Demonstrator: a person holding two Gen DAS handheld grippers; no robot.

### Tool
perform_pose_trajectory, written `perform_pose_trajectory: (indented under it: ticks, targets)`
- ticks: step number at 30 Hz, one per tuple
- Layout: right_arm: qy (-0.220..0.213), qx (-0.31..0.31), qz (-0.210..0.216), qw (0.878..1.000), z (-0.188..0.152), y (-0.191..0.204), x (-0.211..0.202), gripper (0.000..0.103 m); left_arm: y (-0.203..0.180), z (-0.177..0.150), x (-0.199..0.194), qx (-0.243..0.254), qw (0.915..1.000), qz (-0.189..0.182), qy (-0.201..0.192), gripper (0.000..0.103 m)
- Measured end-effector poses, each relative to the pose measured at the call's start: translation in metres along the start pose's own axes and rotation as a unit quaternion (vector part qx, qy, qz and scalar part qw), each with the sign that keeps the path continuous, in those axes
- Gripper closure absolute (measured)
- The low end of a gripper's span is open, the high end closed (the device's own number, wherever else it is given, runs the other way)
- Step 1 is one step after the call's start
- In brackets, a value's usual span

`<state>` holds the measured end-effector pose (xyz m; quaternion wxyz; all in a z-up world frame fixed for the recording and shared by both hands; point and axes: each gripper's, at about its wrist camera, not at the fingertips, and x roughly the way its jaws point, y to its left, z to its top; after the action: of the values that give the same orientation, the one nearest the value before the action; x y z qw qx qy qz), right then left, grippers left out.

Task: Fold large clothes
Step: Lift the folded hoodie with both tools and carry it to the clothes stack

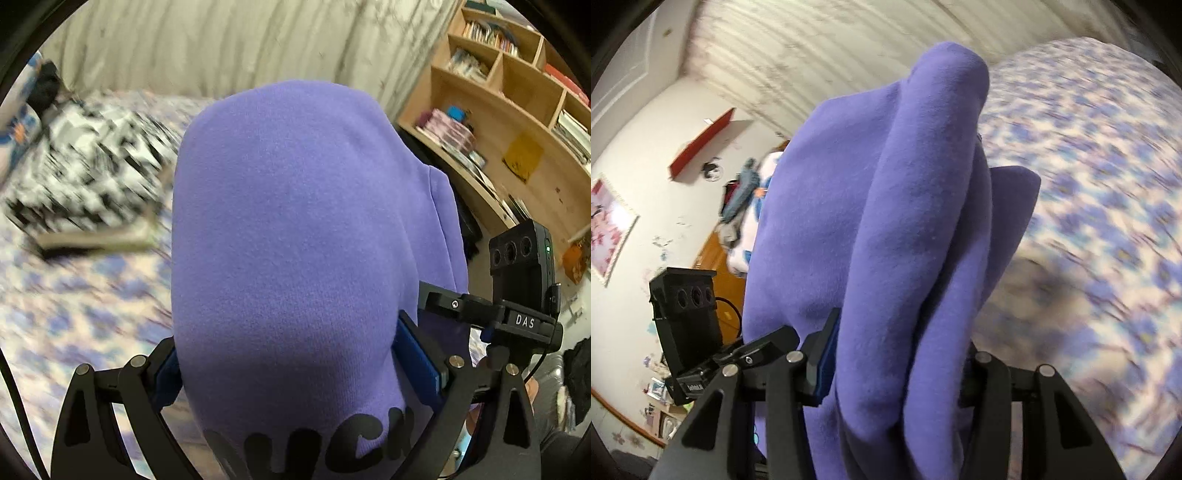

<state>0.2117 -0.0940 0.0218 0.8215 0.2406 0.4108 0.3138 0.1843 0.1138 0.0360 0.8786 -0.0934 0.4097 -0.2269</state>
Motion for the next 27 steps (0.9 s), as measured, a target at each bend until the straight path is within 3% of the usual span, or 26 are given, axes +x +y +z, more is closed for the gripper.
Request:
perform_pose_trajectory:
  ticks: [4, 8, 13, 17, 21, 25, 27]
  targets:
    - [0.000, -0.014, 0.036, 0.999, 0.053, 0.049, 0.054, 0.055, 0.050, 0.056, -0.042, 0.007, 0.9990, 0.035, -0.025, 0.006]
    - [-0.012, -0.015, 0.071, 0.997, 0.109, 0.074, 0.110, 0.055, 0.109, 0.127, -0.062, 0.024, 0.9969, 0.062, -0.041, 0.006]
    - [-0.018, 0.004, 0.098, 0.995, 0.172, 0.085, 0.202, 0.055, 0.188, 0.210, -0.054, 0.031, 0.9952, 0.090, -0.023, 0.006]
    - [-0.011, 0.037, 0.115, 0.993, 0.203, 0.070, 0.272, 0.053, 0.248, 0.259, -0.027, 0.041, 0.9927, 0.113, 0.001, 0.006]
    - [0.000, 0.061, 0.098, 0.993, 0.216, 0.041, 0.340, 0.053, 0.308, 0.280, 0.026, 0.039, 0.9915, 0.121, 0.027, 0.005]
    - [0.042, 0.105, 0.027, 0.993, 0.205, -0.012, 0.402, 0.054, 0.371, 0.267, 0.106, -0.012, 0.9877, 0.134, 0.080, 0.000]
    - [0.039, 0.110, 0.043, 0.992, 0.201, -0.028, 0.410, 0.055, 0.389, 0.261, 0.121, -0.045, 0.9925, 0.087, 0.074, 0.000]
